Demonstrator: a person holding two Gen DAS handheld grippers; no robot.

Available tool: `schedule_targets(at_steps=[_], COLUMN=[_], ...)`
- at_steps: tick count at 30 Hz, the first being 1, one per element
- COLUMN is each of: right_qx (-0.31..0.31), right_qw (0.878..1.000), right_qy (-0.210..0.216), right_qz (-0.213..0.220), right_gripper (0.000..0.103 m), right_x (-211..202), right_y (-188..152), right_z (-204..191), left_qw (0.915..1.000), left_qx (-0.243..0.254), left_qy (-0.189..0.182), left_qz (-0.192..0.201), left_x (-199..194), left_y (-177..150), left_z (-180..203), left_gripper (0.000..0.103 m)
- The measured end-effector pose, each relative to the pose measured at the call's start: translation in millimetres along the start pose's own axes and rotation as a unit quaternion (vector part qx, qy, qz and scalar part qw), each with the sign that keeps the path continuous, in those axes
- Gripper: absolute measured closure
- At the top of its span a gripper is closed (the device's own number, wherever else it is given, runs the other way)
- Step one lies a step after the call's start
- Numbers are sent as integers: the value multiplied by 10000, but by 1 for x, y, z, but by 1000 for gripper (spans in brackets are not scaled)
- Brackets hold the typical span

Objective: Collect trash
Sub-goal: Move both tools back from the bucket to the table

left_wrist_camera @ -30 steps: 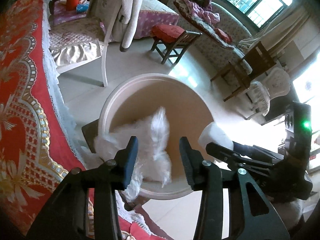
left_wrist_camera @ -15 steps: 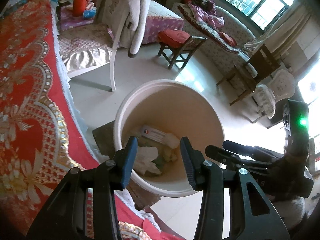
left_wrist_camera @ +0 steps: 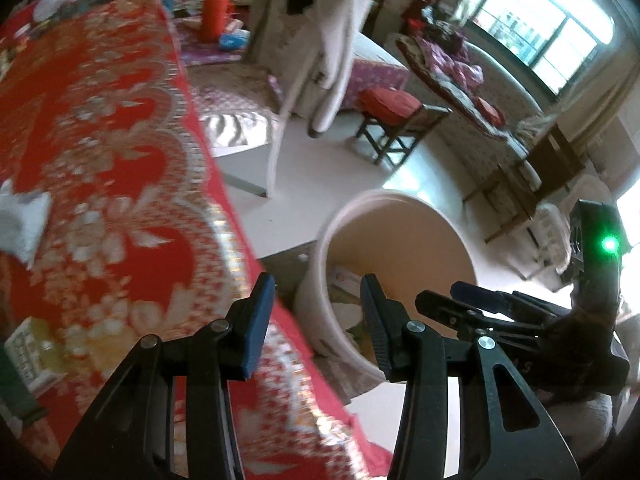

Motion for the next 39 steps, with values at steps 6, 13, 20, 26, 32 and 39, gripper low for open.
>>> schedule_targets(at_steps=[6,13,20,26,32,39], right_qx=[-486,-1173,-1810,-2261,-2711,-2983], right_qw=[9985,9910,9779,9631,9451,9310], right_qy=[239,565,855,1223,1542,1709], right_qz=[-97,-321,-598,-799,-979,-1228], right_gripper=[45,45,45,45,45,44], right_x=[12,32,52,59,64,81], right_y=[1,-10,-33,-56,-86,-113], right_z=[-58,-135,-209,-267,-319,-367], left_qw=[9982,9911,9776,9613,9497,9417], left_qx=[-477,-1062,-1671,-2156,-2543,-2792], left_qy=[329,733,1196,1638,1775,1810], left_qz=[159,332,460,505,447,501], left_x=[-31,-74,-121,-162,-180,-199], left_y=[-10,-28,-64,-102,-129,-141], left_z=[-56,-127,-195,-252,-293,-321], left_gripper=[60,60,60,60,60,60])
Point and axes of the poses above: each gripper's, at about its wrist camera, not at the fingertips, and x roughly the way its jaws point, z to its right, y to its top, the point moved 10 cm from there along x, roughly the way its jaws point, and after that the axes turned 6 degrees about x, right-handed, at the moved point
